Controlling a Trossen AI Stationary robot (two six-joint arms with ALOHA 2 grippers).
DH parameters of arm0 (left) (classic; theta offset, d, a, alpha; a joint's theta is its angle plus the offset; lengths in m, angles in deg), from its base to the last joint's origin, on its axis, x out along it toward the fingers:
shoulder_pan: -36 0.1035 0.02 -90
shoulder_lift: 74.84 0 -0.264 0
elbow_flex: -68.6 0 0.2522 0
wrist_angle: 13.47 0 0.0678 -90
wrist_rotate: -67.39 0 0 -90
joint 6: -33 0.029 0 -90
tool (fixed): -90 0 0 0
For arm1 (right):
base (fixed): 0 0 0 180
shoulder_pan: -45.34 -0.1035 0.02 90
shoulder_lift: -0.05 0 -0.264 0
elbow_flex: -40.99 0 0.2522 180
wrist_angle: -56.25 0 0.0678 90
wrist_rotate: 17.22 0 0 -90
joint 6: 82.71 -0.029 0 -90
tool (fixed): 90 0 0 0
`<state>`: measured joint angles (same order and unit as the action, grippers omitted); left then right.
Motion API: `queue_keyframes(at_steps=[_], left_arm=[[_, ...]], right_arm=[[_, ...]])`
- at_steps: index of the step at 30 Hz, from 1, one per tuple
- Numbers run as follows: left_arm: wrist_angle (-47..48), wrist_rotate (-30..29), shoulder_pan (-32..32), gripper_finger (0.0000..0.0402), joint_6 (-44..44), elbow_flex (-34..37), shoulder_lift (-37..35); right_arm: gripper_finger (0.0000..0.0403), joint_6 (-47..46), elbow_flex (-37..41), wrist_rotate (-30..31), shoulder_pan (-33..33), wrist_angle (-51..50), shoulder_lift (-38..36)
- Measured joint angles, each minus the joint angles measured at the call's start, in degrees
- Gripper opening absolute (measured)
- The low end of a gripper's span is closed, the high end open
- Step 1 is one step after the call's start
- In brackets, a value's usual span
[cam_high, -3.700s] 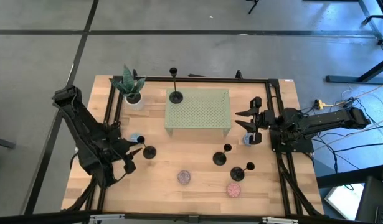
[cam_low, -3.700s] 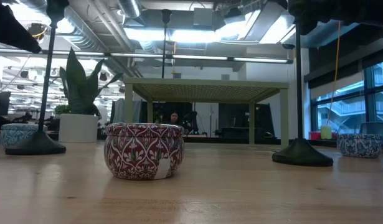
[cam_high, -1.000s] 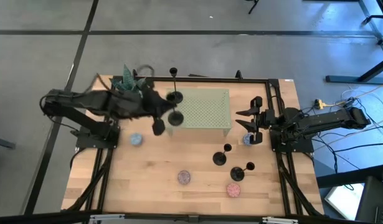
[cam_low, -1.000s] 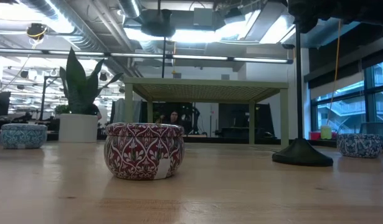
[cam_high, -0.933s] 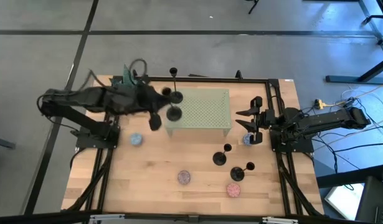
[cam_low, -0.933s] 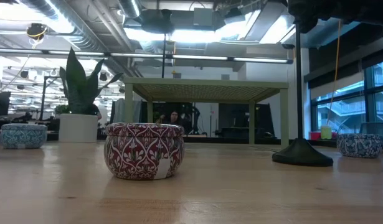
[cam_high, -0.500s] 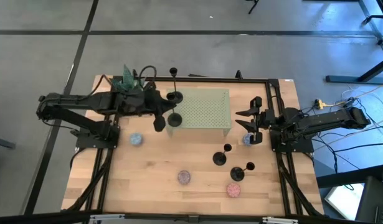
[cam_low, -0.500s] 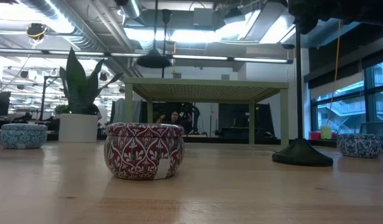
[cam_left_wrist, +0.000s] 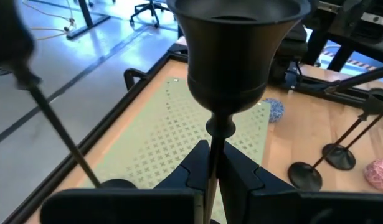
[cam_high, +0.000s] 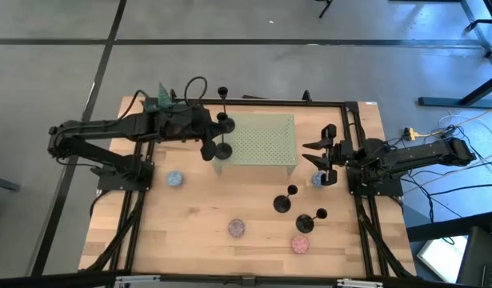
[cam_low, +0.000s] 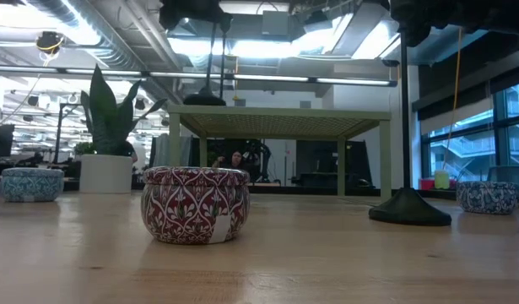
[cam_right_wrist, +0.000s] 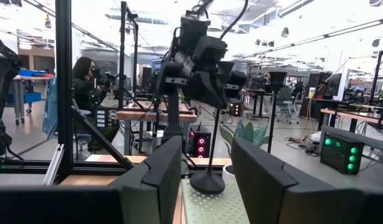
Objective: Pick & Place candle stick holders
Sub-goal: Align the black candle holder with the black candle holder on the shelf
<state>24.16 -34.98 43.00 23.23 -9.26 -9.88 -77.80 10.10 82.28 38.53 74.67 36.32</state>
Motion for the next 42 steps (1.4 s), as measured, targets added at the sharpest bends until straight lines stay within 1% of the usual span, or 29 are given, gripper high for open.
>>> queue_keyframes(at_steps=[8, 26, 42], left_arm=[[-0.35, -0.67, 0.00, 0.0017, 0.01, 0.00, 1.76], [0.39, -6.00, -0.02, 0.0072, 3.54, -0.02, 1.72], [0.42, -4.63, -0.31, 0.0104, 4.26, -0.02, 1.00]], right_arm=[[0.0145, -0.16, 0.00, -0.01, 0.01, -0.07, 0.00], [0.0145, -0.15, -0.01, -0.02, 0.01, -0.28, 0.00], [0.0145, -0.15, -0.02, -0.02, 0.01, -0.31, 0.00]])
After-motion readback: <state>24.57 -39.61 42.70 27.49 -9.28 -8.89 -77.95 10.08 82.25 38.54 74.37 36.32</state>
